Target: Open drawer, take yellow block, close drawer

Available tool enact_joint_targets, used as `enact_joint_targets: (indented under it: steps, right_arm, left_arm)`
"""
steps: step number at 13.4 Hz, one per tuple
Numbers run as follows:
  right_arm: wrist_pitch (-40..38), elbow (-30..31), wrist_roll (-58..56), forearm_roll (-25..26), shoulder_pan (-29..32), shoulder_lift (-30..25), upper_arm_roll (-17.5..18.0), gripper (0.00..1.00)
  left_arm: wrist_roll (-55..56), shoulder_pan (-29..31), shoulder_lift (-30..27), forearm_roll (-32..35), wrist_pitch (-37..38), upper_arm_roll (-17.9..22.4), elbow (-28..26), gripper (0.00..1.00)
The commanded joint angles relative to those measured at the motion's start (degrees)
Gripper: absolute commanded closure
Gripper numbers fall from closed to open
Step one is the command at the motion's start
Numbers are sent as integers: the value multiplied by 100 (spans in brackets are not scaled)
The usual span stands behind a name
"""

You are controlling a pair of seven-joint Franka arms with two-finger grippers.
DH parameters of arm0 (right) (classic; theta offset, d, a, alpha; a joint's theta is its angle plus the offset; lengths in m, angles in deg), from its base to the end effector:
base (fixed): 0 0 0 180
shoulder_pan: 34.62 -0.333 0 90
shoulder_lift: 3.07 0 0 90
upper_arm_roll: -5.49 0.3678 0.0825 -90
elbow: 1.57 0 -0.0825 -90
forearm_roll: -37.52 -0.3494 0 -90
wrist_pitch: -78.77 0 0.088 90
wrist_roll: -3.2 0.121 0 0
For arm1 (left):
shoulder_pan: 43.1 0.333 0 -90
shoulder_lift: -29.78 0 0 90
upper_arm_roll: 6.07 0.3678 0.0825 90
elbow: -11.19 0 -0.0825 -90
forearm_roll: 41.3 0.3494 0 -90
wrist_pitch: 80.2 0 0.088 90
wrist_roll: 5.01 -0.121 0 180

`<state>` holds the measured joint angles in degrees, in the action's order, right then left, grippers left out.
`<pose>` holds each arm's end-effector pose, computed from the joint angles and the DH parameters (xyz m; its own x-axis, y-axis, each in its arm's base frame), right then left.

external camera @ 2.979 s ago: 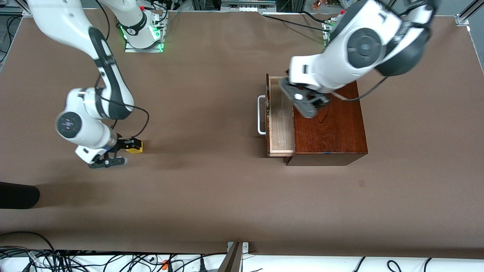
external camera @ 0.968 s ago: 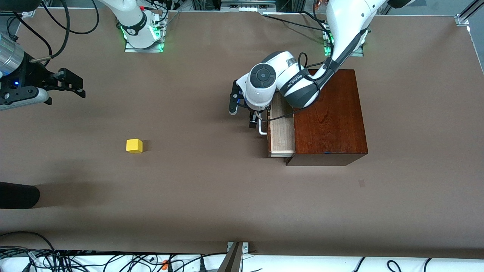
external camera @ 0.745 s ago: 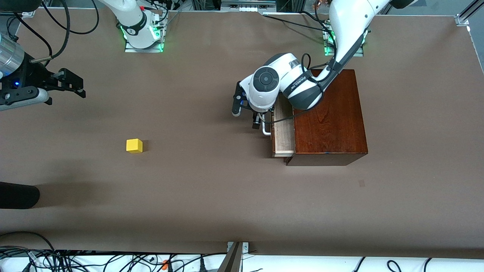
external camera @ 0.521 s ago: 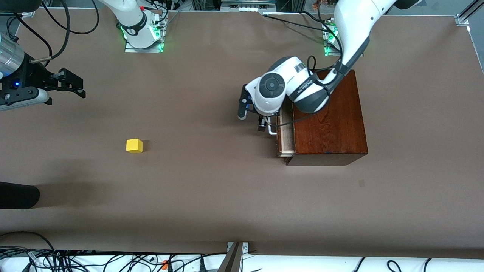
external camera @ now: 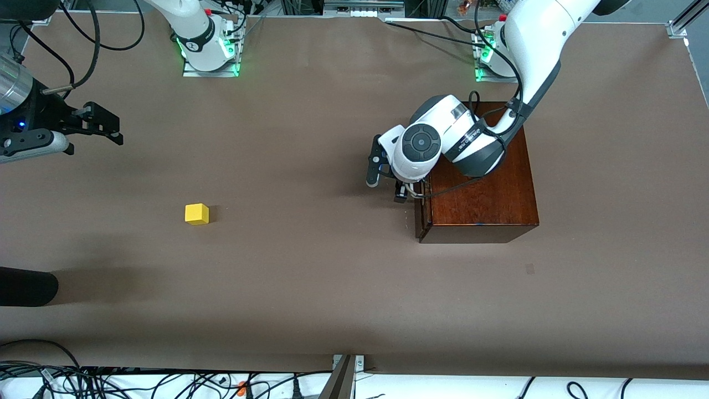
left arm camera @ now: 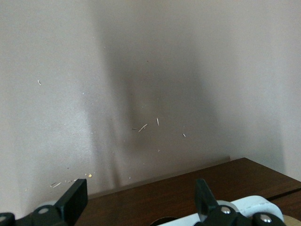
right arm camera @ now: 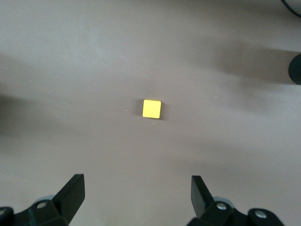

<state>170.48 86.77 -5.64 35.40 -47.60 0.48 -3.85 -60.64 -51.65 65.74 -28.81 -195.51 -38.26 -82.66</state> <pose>0.5428 0.0422 0.6451 0.9766 0.2152 0.0018 0.2152 -0.9762 -0.0270 0.5474 -0.3723 0.3300 -0.1538 -0.9876 0.0319 -0.9676 0.1570 0.1978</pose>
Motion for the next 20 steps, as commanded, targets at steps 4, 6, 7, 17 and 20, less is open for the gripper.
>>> enact_joint_targets:
  steps: [4, 6, 7, 17, 20]
  right_arm:
    - [-101, -159, 14, 1, 50, 76, -15, 0]
    - [-75, -159, 14, 1, 50, 84, -24, 0]
    - [-75, -151, 14, 1, 50, 84, -24, 0]
    - [57, -159, 14, -8, 94, 120, -33, 0]
    - [119, -159, 14, -8, 103, 146, -33, 0]
  left_arm:
    - [-203, 56, -116, 131, 114, 37, -45, 0]
    - [-203, 73, -116, 139, 114, 37, -45, 0]
    - [-203, 73, -116, 131, 123, 29, -45, 0]
    - [94, 82, -194, -176, 290, -392, 253, 0]
    - [1094, 82, -580, -238, 473, -411, 324, 0]
